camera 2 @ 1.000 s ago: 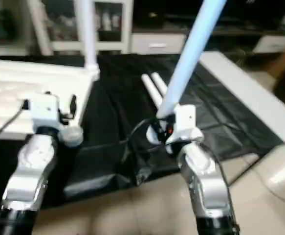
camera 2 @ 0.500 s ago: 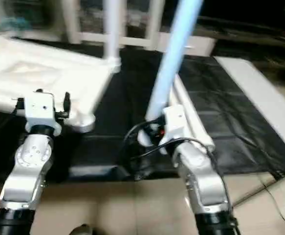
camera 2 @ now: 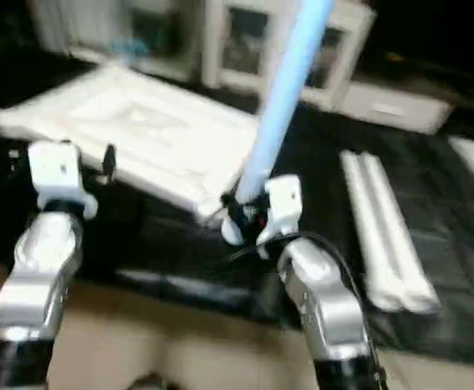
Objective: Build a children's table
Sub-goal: Pick table leg
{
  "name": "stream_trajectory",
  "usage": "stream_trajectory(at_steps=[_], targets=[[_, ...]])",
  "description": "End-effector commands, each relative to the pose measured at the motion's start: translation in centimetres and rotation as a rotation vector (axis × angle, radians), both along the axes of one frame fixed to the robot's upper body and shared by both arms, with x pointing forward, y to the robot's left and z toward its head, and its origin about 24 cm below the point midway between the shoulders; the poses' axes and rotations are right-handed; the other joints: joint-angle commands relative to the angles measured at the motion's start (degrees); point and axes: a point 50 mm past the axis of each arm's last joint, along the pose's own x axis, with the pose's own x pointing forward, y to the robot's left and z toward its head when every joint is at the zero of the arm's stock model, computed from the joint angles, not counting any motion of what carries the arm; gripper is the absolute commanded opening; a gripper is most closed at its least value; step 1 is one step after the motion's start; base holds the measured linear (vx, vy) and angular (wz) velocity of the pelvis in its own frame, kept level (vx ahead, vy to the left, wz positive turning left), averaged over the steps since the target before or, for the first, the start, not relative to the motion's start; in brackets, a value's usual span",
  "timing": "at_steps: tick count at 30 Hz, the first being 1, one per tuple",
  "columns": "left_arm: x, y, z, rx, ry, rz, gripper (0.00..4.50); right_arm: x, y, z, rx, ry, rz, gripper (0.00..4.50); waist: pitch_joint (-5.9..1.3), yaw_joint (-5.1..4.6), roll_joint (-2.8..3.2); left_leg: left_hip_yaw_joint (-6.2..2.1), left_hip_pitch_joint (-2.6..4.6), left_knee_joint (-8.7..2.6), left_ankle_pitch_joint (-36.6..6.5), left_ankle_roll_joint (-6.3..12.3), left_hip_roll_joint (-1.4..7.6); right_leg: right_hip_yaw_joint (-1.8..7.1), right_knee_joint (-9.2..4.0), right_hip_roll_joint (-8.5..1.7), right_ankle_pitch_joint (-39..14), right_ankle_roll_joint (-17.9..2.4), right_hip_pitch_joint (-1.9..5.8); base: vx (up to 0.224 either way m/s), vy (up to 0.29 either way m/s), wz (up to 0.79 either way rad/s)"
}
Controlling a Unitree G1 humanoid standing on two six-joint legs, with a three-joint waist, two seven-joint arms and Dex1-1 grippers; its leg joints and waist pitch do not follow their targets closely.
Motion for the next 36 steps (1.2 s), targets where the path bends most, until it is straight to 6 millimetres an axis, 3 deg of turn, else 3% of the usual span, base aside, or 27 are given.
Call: stream_trajectory(at_steps=[1, 2, 3, 4, 5, 6, 7, 8, 9, 10, 11, 12, 13, 14, 15, 16, 17, 18, 19, 20, 22, 23, 26, 28, 33, 35, 36], targets=[[0.2, -1.3, -0.2, -0.007, 0.020, -0.053, 3.62, 0.1, -2.2, 0.6, 0.008, -0.035, -0.103, 1.87, -3.09, -1.40, 0.60, -10.20, 5.26, -9.28, -33.28, 5.74, 5.50, 4.55, -3.28, -3.64, -10.21, -1.30, -3.29, 0.106, 0.080, 0.56], [0.3, -1.4, -0.4, -0.011, 0.026, -0.058, 3.62, 0.1, -2.6, 0.6, 0.019, -0.034, -0.126, 1.87, -3.46, -2.01, 0.54, -8.08, 7.88, -7.28, -26.53, 6.21, 8.46, 6.97, -4.47, -5.82, -7.69, -0.30, -4.24, 0.123, 0.024, 0.46], [0.3, -1.4, -0.4, -0.011, 0.026, -0.058, 3.62, 0.1, -2.6, 0.6, 0.019, -0.034, -0.126, 1.87, -3.52, -1.22, 0.46, -6.54, 5.73, -6.44, -21.05, 6.52, 7.42, 8.44, -7.02, -7.36, -6.50, 0.05, -1.78, 0.123, 0.024, 0.46], [0.3, -1.5, -0.5, -0.017, 0.033, -0.064, 3.62, 0.1, -3.1, 0.6, 0.027, -0.031, -0.149, 1.87, -3.56, -0.29, -0.38, -3.61, 1.68, -3.91, -14.44, 7.34, 6.13, 10.43, -10.05, -9.48, -3.40, 1.54, 2.11, 0.186, 0.001, 0.15], [0.4, -1.7, -1.0, -0.033, 0.047, -0.080, 3.62, 0.0, -3.8, 0.8, 0.009, -0.040, -0.172, 1.87, -4.00, 2.11, 0.15, 3.04, -5.18, 6.09, -8.59, 6.26, 7.78, 13.54, -11.76, -16.31, 13.76, 7.66, 7.07, 0.235, 0.042, -0.05], [0.4, -1.8, -1.1, -0.036, 0.051, -0.084, 3.62, -0.1, -4.0, 0.8, 0.007, -0.043, -0.178, 1.87, -4.95, 2.64, -0.21, 5.23, -7.41, 3.88, -0.87, 6.11, 7.52, 7.75, -8.73, -8.59, 29.32, 9.84, 8.68, 0.235, 0.042, -0.05], [0.3, -1.8, -1.2, -0.041, 0.056, -0.088, 3.62, -0.2, -4.1, 0.9, 0.004, -0.048, -0.185, 1.87, -5.76, 2.91, 0.93, 5.59, -4.96, 0.57, 4.76, 6.74, 7.71, 4.54, -6.57, -3.46, 33.87, 11.81, 7.95, 0.230, 0.034, -0.09], [0.3, -1.9, -1.3, -0.046, 0.060, -0.094, 3.62, -0.2, -4.3, 0.9, 0.001, -0.050, -0.198, 1.87, -8.11, -1.24, 3.51, -0.85, 8.29, 0.38, 17.46, 17.91, 13.06, -0.84, 1.81, 0.76, 22.82, 13.67, -3.52, 0.198, -0.011, -0.10], [0.2, -2.0, -1.5, -0.053, 0.063, -0.099, 3.62, -0.3, -4.5, 1.0, -0.004, -0.052, -0.212, 1.87, -8.96, -4.08, 3.55, -7.65, 13.58, -0.38, 46.91, 30.96, 17.80, -0.38, 6.78, -1.01, -1.25, 11.43, -11.54, 0.198, -0.011, -0.10], [0.2, -2.0, -1.6, -0.059, 0.067, -0.102, 3.62, -0.3, -4.6, 1.0, -0.008, -0.053, -0.220, 1.87, -8.29, -3.83, 2.92, -7.73, 11.68, -1.07, 55.34, 30.89, 17.29, 0.28, 6.84, -1.92, -2.22, 10.29, -12.08, 0.141, -0.029, -0.40], [0.1, -2.1, -1.7, -0.063, 0.072, -0.102, 3.62, -0.3, -4.8, 1.0, -0.012, -0.052, -0.235, 1.87, -7.63, -3.56, 2.57, -5.62, 8.37, -1.35, 59.24, 23.53, 13.41, 1.20, 6.63, -2.20, 5.32, 10.61, -11.84, -0.012, -0.047, -0.62], [0.0, -2.1, -1.9, -0.067, 0.074, -0.100, 3.62, -0.3, -4.9, 1.0, -0.016, -0.048, -0.249, 1.87, -7.19, -3.43, 0.54, -3.71, 6.94, -2.56, 52.77, 16.65, 10.92, 3.01, 3.84, -2.61, 15.65, 8.58, -12.04, -0.012, -0.047, -0.62], [-0.1, -2.1, -2.0, -0.068, 0.077, -0.094, 3.62, -0.3, -5.0, 1.0, -0.017, -0.046, -0.253, 1.87, -7.19, -3.43, 0.54, -3.71, 6.94, -2.56, 52.77, 16.65, 10.92, 3.01, 3.84, -2.61, 15.65, 8.58, -12.04, -0.187, -0.055, -0.27], [-0.1, -2.1, -2.1, -0.068, 0.078, -0.090, 3.62, -0.3, -5.0, 1.0, -0.017, -0.045, -0.254, 1.87, -5.32, -3.69, -3.18, 1.45, 4.02, -2.23, 26.65, 10.40, 5.65, 6.73, -5.29, -4.96, 30.09, 4.26, -10.35, -0.211, -0.059, 0.07], [-0.2, -2.2, -2.2, -0.074, 0.078, -0.087, 3.62, -0.3, -5.0, 1.0, -0.022, -0.041, -0.247, 1.87, -5.47, -3.36, -5.55, 2.91, 1.05, -0.38, 15.21, 9.46, 4.37, 9.38, -6.81, -8.16, 26.12, 6.91, -7.17, -0.211, -0.059, 0.07], [-0.3, -2.3, -2.2, -0.079, 0.078, -0.088, 3.62, -0.3, -5.0, 1.0, -0.026, -0.039, -0.240, 1.87, -5.95, -2.35, -4.52, 4.06, -0.40, 2.32, 2.58, 4.75, 6.57, 10.97, -6.39, -13.66, 27.86, 4.19, -4.21, -0.058, -0.033, 0.06], [-0.5, -2.3, -2.2, -0.095, 0.071, -0.086, 3.62, -0.3, -5.0, 1.0, -0.039, -0.035, -0.225, 1.87, -6.30, -2.29, -4.25, 4.21, -0.63, 1.54, 4.71, 1.53, 7.76, 9.78, -4.49, -13.22, 35.39, 2.37, -3.87, 0.057, 0.000, -0.09], [-0.6, -2.2, -2.3, -0.105, 0.068, -0.085, 3.62, -0.3, -4.9, 1.0, -0.049, -0.032, -0.215, 1.87, -5.41, -2.43, -2.18, 5.19, 0.09, -1.90, 10.47, -2.92, 9.13, 5.95, -3.75, -7.87, 44.70, -2.04, -6.07, 0.057, 0.000, -0.09], [-0.8, -2.2, -2.4, -0.103, 0.077, -0.089, 3.62, -0.3, -4.8, 1.0, -0.058, -0.031, -0.206, 1.87, -5.42, -2.89, -2.35, 5.15, 0.53, -2.26, 10.47, -3.04, 10.07, 5.31, -3.54, -6.57, 40.74, -3.79, -6.16, 0.000, 0.000, 0.00], [-1.2, -1.8, -2.8, -0.096, 0.090, -0.071, 3.62, -0.4, -4.5, 0.8, -0.071, -0.016, -0.175, 1.87, -5.51, -3.28, -2.13, 4.75, 1.89, -2.40, 10.11, -3.04, 11.49, 4.57, -3.49, -5.89, 31.01, -7.17, -7.00, 0.000, 0.000, 0.00], [-1.3, -1.7, -2.9, -0.100, 0.094, -0.064, 3.62, -0.5, -4.4, 0.7, -0.077, -0.011, -0.163, 1.87, -5.23, -3.41, -1.91, 5.41, 2.65, -2.68, 7.33, -1.41, 11.97, 4.43, -4.29, -6.28, 22.16, -10.42, -7.79, 0.000, 0.000, 0.00], [-1.5, -1.4, -3.2, -0.095, 0.103, -0.059, 3.62, -0.6, -4.0, 0.6, -0.085, -0.008, -0.143, 1.87, -4.81, -3.34, -2.85, 5.76, 2.55, -3.20, 0.95, -0.74, 12.30, 4.39, -4.98, -6.79, 16.27, -11.06, -7.81, 0.000, 0.000, 0.00], [-1.9, -1.3, -3.5, -0.084, 0.119, -0.087, 3.62, -0.7, -3.5, 0.7, -0.073, -0.013, -0.118, 1.87, -3.78, -2.47, -2.86, 7.29, 2.99, -4.43, -15.09, -2.61, 13.29, 4.57, -6.22, -7.63, 2.37, -9.89, -8.72, -0.033, 0.006, 0.11], [-2.0, -1.3, -3.6, -0.077, 0.122, -0.098, 3.62, -0.7, -3.4, 0.7, -0.060, -0.009, -0.112, 1.87, -3.80, -1.89, -2.98, 8.19, 3.37, -4.72, -18.62, -4.52, 13.50, 4.54, -6.54, -7.68, -1.24, -7.78, -9.32, -0.025, 0.002, 0.08], [-2.0, -0.8, -3.0, -0.058, 0.078, -0.058, 3.62, -0.7, -3.1, 0.4, -0.053, 0.008, -0.097, 1.87, -4.13, -1.61, -3.16, 9.09, 2.27, -5.16, -16.86, -6.65, 13.76, 4.57, -6.16, -7.70, 1.16, -4.67, -9.10, 0.000, 0.000, 0.00], [-1.8, -0.9, -2.7, -0.039, 0.074, -0.041, 3.62, -0.6, -3.2, 0.2, -0.051, 0.018, -0.105, 1.87, -4.26, -1.40, -2.40, 9.03, 2.10, -5.06, -15.39, -6.83, 13.70, 4.63, -5.93, -7.82, 3.40, -4.76, -8.98, 0.000, 0.000, 0.00], [-1.7, -1.0, -2.6, -0.040, 0.076, -0.037, 3.62, -0.6, -3.1, 0.1, -0.049, 0.020, -0.106, 1.87, -4.29, -1.40, -2.64, 9.17, 2.03, -4.99, -14.72, -6.63, 13.66, 4.67, -5.94, -7.74, 4.42, -4.92, -8.99, 0.000, 0.000, 0.00]])
